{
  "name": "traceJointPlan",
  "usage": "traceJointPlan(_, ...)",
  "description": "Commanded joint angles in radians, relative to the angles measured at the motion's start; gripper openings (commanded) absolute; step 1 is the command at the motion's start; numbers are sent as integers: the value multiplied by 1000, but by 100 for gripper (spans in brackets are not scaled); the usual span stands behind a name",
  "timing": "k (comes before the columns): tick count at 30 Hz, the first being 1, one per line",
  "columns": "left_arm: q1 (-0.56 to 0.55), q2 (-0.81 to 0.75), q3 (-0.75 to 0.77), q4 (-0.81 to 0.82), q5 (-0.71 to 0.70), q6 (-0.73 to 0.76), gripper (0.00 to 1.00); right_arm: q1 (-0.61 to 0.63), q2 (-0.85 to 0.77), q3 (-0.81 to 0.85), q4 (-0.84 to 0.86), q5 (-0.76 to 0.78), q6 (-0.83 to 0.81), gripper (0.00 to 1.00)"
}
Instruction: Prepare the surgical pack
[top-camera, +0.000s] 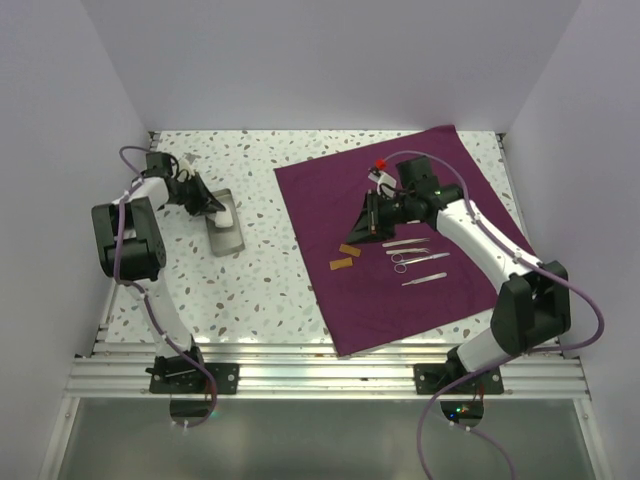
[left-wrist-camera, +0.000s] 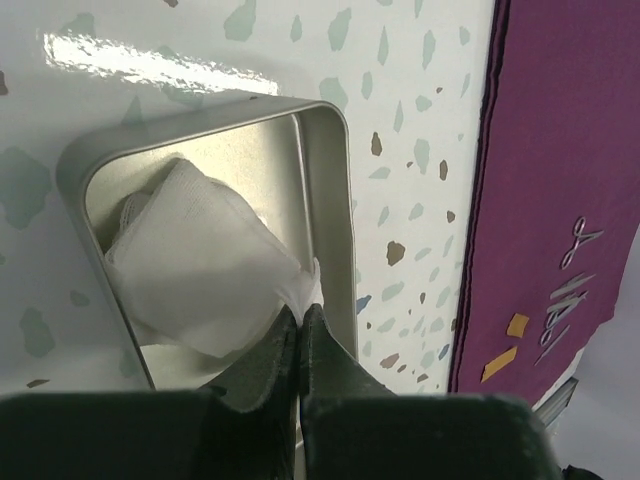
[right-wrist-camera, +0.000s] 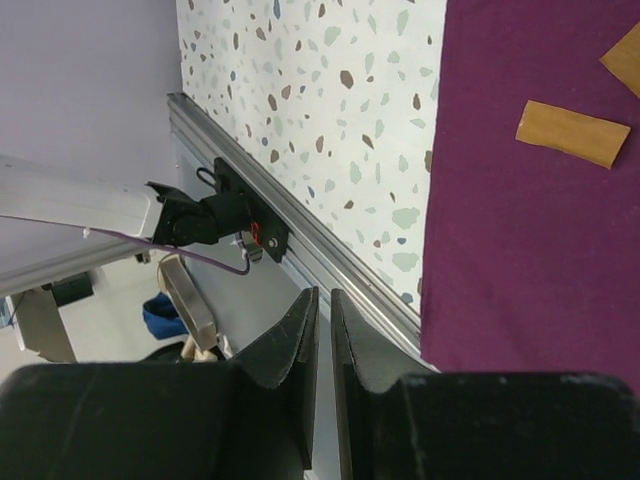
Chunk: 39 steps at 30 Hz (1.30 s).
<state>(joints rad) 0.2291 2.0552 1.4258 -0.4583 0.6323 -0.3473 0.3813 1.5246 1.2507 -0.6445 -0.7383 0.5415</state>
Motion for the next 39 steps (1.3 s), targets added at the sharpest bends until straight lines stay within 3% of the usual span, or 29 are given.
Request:
traceJointPlan(1,10,25,53,26,1,19,0,2,19,1,8,-39,5,13)
traceJointPlan(8,19,66,90,-19,-55,5,2,2,68,18,9,-26,-2,13)
traceJointPlan(15,16,37,85,-52,-128,10,40,2,98,29,19,-4,0,13)
traceJointPlan(20,16,-24,65,-46,-114,-28,55,4,123,30,-7,80,-17,13)
traceJointPlan(21,16,-58,55,-37,-114,-44,62,4,134,32,-24,115,-24,14)
traceJointPlan(26,9,-138,100,-84,-158,-61,75,7,167,30,-24,186,-38,26)
traceJointPlan(28,0,-156,117,-100,-181,-65,77,5,196,35,-35,201,-57,34)
traceJointPlan(34,-39,-277,122,-144,-275,-100,78,4,259,-5,44,221,-60,40)
traceJointPlan(39,-125,-502,-115,-82,-281,-191,74,2,345,-16,115,246,-107,47)
